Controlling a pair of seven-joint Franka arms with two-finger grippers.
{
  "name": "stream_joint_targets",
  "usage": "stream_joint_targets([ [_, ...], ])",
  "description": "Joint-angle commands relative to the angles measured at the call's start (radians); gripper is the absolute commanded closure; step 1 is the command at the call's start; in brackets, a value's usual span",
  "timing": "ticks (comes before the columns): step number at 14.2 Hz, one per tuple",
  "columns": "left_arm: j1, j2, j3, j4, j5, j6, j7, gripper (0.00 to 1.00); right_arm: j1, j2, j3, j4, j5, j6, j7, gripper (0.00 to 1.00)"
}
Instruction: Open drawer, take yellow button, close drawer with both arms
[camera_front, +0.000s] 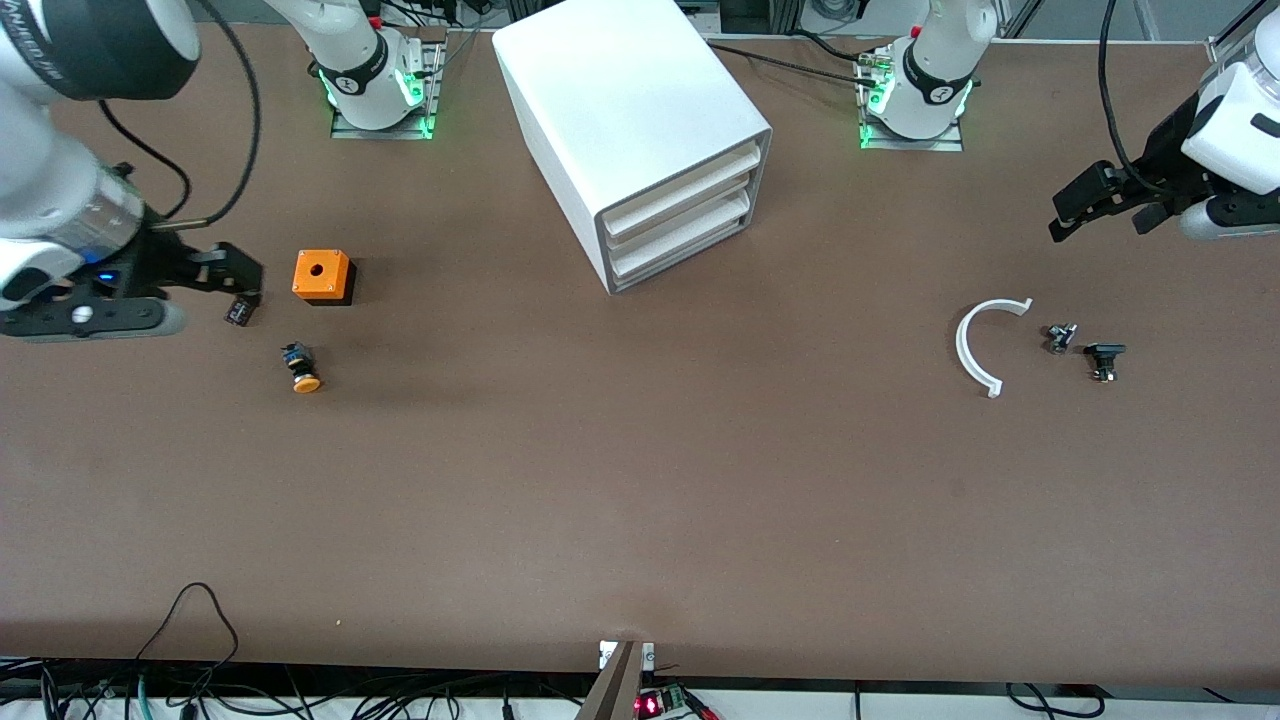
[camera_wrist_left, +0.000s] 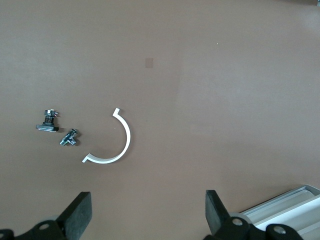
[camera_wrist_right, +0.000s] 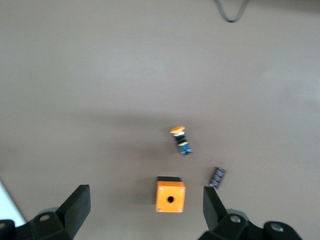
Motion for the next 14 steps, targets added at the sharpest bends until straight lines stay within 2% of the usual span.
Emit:
stream_joint_targets([
  [1,0.014,0.025,-0.002,0.046,0.004,-0.031,0.022,0.0,0.075,-0.019,-0.159,0.003,-0.014,-0.01,0.008,0.0],
  [2,0.017,0.025,-0.002,0.047,0.004,-0.032,0.022,0.0,0.1,-0.02,-0.21,0.002,-0.011,-0.01,0.003,0.0],
  [5,0.021,0.025,-0.002,0.049,0.004,-0.035,0.022,0.0,0.092,-0.026,-0.247,0.005,0.024,-0.012,-0.05,0.0],
  [8,0.021,0.025,-0.002,0.064,0.004,-0.051,0.098,0.0,0.086,-0.027,-0.324,0.011,0.171,-0.016,-0.076,0.0],
  [10,0.026,0.025,0.006,0.067,0.004,-0.051,0.203,0.0,0.087,-0.065,-0.322,-0.006,0.17,-0.027,-0.151,0.0],
  [14,0.035,0.027,0.011,0.072,0.004,-0.06,0.208,0.0,0.1,-0.113,-0.302,-0.095,0.126,-0.019,-0.138,0.0],
])
